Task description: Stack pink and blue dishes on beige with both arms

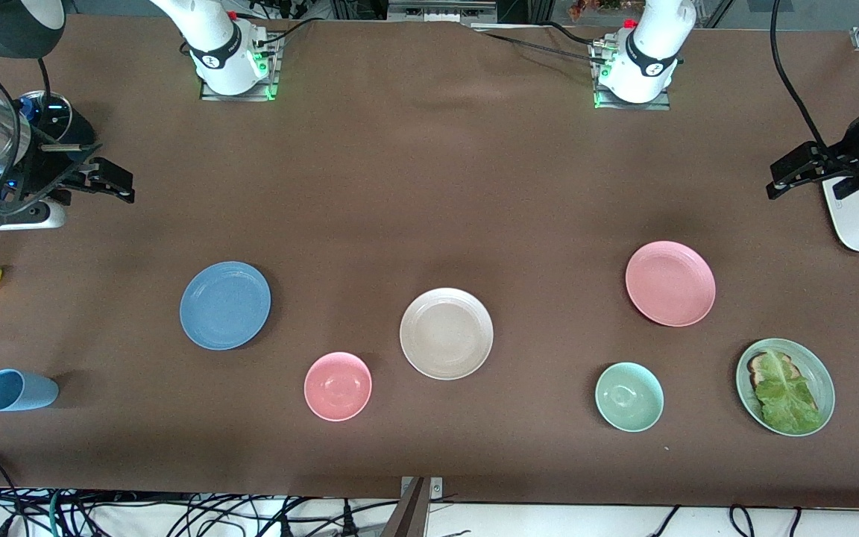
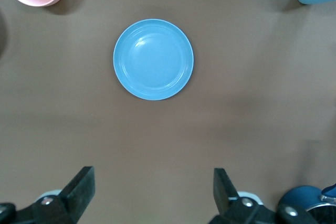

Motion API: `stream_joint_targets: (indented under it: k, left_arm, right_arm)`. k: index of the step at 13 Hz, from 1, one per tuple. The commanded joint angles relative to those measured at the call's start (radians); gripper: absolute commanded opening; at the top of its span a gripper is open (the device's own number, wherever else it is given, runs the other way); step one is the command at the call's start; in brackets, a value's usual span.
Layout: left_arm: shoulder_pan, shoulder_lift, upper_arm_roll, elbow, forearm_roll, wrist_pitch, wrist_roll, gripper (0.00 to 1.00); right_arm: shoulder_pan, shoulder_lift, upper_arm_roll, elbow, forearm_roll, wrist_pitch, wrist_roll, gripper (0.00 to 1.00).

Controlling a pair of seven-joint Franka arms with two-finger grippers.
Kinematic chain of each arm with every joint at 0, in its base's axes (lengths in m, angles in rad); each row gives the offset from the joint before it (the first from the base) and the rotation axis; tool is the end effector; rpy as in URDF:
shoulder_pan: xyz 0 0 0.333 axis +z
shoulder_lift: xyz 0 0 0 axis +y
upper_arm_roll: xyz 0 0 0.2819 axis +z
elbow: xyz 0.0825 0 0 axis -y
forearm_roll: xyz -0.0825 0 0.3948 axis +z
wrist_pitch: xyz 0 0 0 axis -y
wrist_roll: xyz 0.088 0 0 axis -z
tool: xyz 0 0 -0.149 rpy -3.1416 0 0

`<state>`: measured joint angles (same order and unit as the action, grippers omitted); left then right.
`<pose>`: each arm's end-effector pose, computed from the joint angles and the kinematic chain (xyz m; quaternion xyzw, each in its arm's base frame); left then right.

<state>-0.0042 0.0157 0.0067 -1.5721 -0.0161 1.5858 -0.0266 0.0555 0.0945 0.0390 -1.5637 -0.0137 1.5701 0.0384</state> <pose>0.5708 -0.0010 0.5402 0.9999 0.0147 -0.0011 0.0080 0.5814 0.0523 0.4975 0.9986 0.0283 -0.0436 0.0079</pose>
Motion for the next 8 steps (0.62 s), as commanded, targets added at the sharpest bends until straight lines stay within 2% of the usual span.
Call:
stream_joint_targets:
  k: [1,8]
  left_arm:
    - [-0.003,0.026,0.001,0.044,-0.004,-0.009,-0.006,1.0]
    - [0.006,0.046,0.003,0.069,-0.005,-0.009,-0.006,1.0]
  right_arm:
    - [-0.002,-0.015,0.002,-0.009,0.009,0.004,0.012,1.0]
    - [-0.002,-0.013,0.002,-0.009,0.011,0.007,0.014,1.0]
